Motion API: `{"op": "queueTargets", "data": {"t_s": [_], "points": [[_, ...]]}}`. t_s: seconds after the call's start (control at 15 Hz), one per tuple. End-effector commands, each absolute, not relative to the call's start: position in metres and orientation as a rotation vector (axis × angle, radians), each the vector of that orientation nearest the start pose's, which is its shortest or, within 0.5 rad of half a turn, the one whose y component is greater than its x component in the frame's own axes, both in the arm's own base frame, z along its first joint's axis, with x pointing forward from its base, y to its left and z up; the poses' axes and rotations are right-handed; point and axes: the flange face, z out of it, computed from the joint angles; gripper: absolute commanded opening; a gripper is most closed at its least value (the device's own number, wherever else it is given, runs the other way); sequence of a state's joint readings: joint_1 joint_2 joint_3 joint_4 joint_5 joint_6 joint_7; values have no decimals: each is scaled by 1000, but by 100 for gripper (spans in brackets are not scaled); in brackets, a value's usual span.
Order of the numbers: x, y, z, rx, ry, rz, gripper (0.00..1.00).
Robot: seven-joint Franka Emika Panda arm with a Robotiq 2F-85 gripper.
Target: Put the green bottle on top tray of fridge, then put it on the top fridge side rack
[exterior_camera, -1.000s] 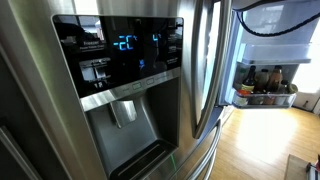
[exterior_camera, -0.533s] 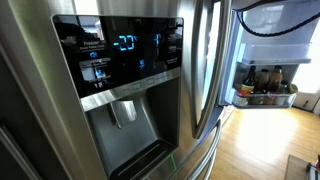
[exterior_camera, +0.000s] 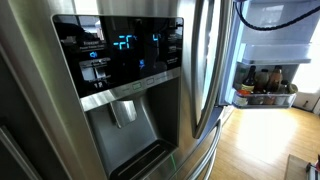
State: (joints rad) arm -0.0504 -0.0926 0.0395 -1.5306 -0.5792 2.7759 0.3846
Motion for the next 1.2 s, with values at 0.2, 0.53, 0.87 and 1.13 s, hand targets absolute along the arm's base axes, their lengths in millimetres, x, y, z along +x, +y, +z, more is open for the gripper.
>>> {"op": "queueTargets", "data": {"t_s": [0.2,0.53,0.87,1.13], "points": [[583,21,851,-2456,155,-2142,37],[606,21,851,-2369,219,-2131,37],[624,21,851,-2336,276,-2124,37],[637,24,849,-2356,302,-2098,37]]}}
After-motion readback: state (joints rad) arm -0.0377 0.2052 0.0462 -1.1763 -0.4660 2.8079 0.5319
